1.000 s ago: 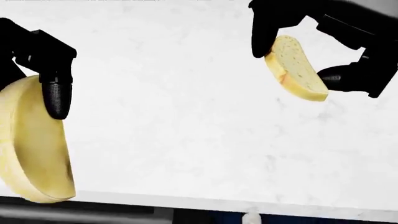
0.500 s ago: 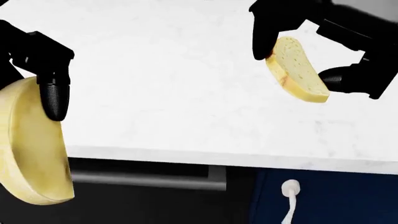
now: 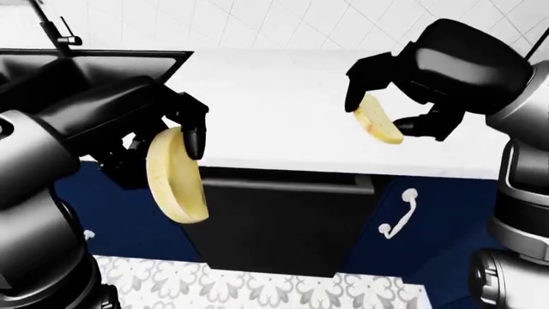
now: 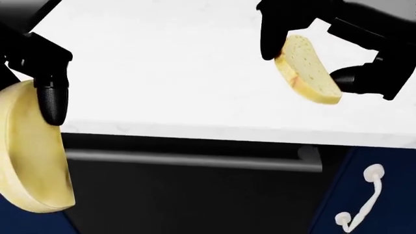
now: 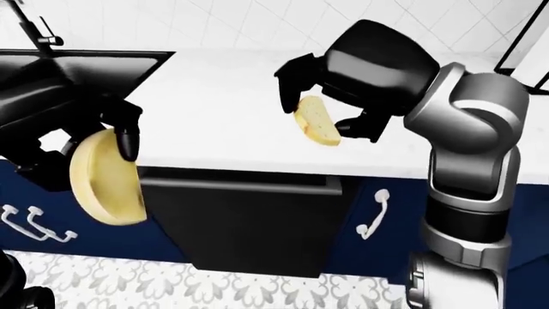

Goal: Place the bread and cheese on the cutting board.

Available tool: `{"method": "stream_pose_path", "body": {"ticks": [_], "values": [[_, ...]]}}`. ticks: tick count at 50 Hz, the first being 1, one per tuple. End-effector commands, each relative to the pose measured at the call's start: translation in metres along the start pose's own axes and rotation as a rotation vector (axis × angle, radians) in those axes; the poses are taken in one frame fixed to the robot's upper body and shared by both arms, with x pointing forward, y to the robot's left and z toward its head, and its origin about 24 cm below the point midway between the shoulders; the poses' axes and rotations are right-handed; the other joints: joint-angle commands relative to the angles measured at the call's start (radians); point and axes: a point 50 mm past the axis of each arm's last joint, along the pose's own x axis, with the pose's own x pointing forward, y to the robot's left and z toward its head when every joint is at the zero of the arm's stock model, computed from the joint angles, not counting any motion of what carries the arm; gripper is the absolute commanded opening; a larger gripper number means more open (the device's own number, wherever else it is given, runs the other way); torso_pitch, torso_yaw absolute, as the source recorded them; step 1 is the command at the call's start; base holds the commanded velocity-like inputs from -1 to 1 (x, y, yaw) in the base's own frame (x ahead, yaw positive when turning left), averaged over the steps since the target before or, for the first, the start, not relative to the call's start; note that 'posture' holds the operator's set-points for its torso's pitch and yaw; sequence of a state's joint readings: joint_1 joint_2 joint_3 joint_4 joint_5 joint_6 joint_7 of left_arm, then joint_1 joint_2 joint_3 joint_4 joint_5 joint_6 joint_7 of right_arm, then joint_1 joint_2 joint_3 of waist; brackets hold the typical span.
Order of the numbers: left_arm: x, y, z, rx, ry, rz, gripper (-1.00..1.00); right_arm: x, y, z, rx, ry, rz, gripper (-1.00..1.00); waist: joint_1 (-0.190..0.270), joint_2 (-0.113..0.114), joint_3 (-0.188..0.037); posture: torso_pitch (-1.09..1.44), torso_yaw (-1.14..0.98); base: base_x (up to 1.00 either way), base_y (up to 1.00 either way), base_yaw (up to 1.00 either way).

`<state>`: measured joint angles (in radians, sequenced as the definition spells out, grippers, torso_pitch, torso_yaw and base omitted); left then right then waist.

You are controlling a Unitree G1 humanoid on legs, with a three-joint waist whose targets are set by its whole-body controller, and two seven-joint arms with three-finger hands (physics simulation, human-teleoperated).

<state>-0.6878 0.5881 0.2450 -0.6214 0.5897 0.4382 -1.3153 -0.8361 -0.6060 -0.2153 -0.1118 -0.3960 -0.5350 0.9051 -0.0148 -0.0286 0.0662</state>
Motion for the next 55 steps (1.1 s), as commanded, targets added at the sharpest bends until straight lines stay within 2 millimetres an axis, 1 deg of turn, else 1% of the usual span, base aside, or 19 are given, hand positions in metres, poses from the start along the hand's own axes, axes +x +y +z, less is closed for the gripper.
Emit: {"method": "stream_pose_path", "body": {"ticks": [1,2,8,12,13,14,15,22,28,29,32,37,39,40,41,50,53,54,55], "values": [[-0.0053,0.0081,0.0051,0.031,-0.008,0.058,-1.00,-0.0031,-0.0108,0.0001,-0.027,0.005,-0.043,-1.00,-0.002,-0.003,-0.019,0.00,0.00,-0.05,0.52,0.00],[-0.0051,0.0081,0.0052,0.031,-0.008,0.058,-1.00,-0.0031,-0.0108,-0.0001,-0.027,0.005,-0.043,-1.00,-0.001,-0.024,-0.026,0.00,0.00,-0.06,0.52,0.00],[-0.0056,0.0081,0.0056,0.031,-0.009,0.058,-1.00,-0.0032,-0.0118,-0.0005,-0.028,0.005,-0.044,-1.00,0.005,-0.019,-0.043,0.00,0.00,-0.06,0.52,0.00],[-0.0059,0.0075,0.0051,0.030,-0.008,0.058,-1.00,-0.0030,-0.0126,-0.0013,-0.033,0.009,-0.046,-1.00,0.001,0.041,-0.021,0.00,0.00,-0.03,0.52,0.00],[-0.0063,0.0077,0.0053,0.030,-0.008,0.058,-1.00,-0.0031,-0.0127,-0.0012,-0.032,0.008,-0.045,-1.00,-0.002,0.076,-0.029,0.00,0.00,0.00,0.52,0.00],[-0.0063,0.0080,0.0053,0.030,-0.008,0.059,-1.00,-0.0030,-0.0131,-0.0014,-0.031,0.008,-0.045,-1.00,0.000,0.137,-0.047,0.00,0.00,0.00,0.52,0.00],[-0.0062,0.0079,0.0051,0.030,-0.008,0.059,-1.00,-0.0030,-0.0134,-0.0014,-0.031,0.008,-0.046,-1.00,0.000,0.108,-0.044,0.00,0.00,0.00,0.52,0.00],[-0.0065,0.0075,0.0053,0.031,-0.008,0.057,-1.00,-0.0029,-0.0138,-0.0021,-0.030,0.010,-0.049,-1.00,0.003,0.038,-0.013,0.00,0.00,0.00,0.52,0.00],[-0.0060,0.0060,0.0047,0.030,-0.008,0.055,-1.00,-0.0027,-0.0129,-0.0034,-0.029,0.015,-0.049,-1.00,-0.001,-0.032,-0.021,0.00,0.00,0.00,0.49,0.00],[-0.0061,0.0058,0.0047,0.030,-0.008,0.055,-1.00,-0.0028,-0.0130,-0.0033,-0.030,0.014,-0.049,-1.00,-0.012,-0.005,-0.024,0.00,0.00,0.00,0.40,0.00],[-0.0069,0.0065,0.0056,0.031,-0.009,0.055,-1.00,-0.0032,-0.0138,-0.0033,-0.034,0.014,-0.050,-1.00,0.001,-0.021,-0.039,0.00,0.00,0.00,0.39,0.00],[-0.0049,0.0056,0.0040,0.033,-0.009,0.054,-1.00,-0.0030,-0.0147,-0.0037,-0.038,0.013,-0.051,-1.00,0.004,0.041,-0.021,0.00,0.00,0.00,0.40,0.00],[-0.0047,0.0057,0.0038,0.032,-0.009,0.054,-1.00,-0.0030,-0.0150,-0.0038,-0.038,0.012,-0.051,-1.00,0.005,0.134,-0.047,0.00,0.00,0.00,0.40,0.00],[-0.0047,0.0060,0.0036,0.033,-0.008,0.055,-1.00,-0.0029,-0.0152,-0.0039,-0.038,0.012,-0.051,-1.00,0.007,0.097,-0.037,0.00,0.00,0.00,0.42,0.00],[-0.0049,0.0059,0.0037,0.033,-0.009,0.054,-1.00,-0.0028,-0.0153,-0.0042,-0.039,0.012,-0.051,-1.00,0.008,0.101,-0.030,0.00,0.00,0.00,0.43,0.00],[-0.0068,0.0081,0.0053,0.033,-0.010,0.056,-1.00,-0.0023,-0.0141,-0.0050,-0.037,0.012,-0.049,-1.00,0.002,0.017,-0.015,0.00,0.00,0.00,0.43,0.00],[-0.0072,0.0079,0.0055,0.032,-0.010,0.056,-1.00,-0.0026,-0.0140,-0.0050,-0.037,0.012,-0.048,-1.00,0.003,-0.033,-0.026,0.00,0.00,0.00,0.43,0.00],[-0.0073,0.0078,0.0055,0.032,-0.010,0.056,-1.00,-0.0027,-0.0142,-0.0048,-0.037,0.012,-0.049,-1.00,-0.007,-0.009,-0.019,0.00,0.00,0.00,0.43,0.00],[-0.0074,0.0076,0.0056,0.032,-0.010,0.055,-1.00,-0.0029,-0.0142,-0.0049,-0.037,0.013,-0.049,-1.00,-0.004,-0.016,-0.026,0.00,0.00,0.00,0.43,0.00]]}}
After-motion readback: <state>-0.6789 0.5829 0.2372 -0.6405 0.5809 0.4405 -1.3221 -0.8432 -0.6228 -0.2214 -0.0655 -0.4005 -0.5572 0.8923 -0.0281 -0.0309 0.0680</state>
